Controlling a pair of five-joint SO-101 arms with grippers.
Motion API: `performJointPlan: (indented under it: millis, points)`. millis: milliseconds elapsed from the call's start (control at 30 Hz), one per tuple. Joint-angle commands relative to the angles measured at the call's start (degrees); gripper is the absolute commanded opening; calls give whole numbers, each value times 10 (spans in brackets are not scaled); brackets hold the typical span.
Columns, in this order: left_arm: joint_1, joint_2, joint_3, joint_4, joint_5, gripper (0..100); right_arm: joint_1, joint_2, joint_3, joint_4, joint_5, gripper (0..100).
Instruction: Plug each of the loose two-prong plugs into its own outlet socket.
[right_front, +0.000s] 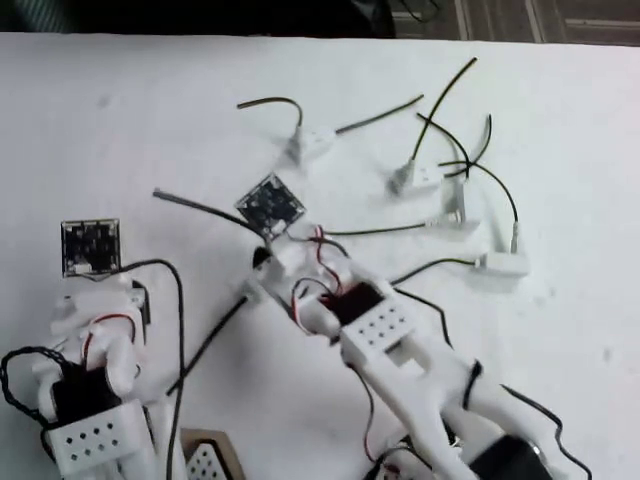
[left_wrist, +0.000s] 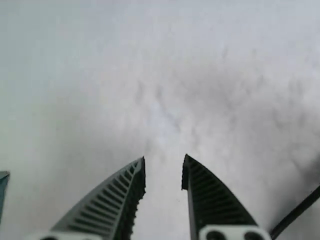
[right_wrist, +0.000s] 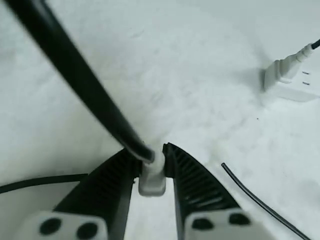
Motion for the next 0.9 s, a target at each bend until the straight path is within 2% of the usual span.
performJointPlan:
  millis: [0, 300, 867]
  points:
    - [-6, -1, 2, -17, -4, 142, 9, 43, -26, -59, 0, 18]
    - [-6, -1, 2, -19, -4, 142, 22, 130, -29, -109, 4, 18]
    - [-6, -1, 4, -19, -4, 142, 22, 139, 4, -119, 0, 18]
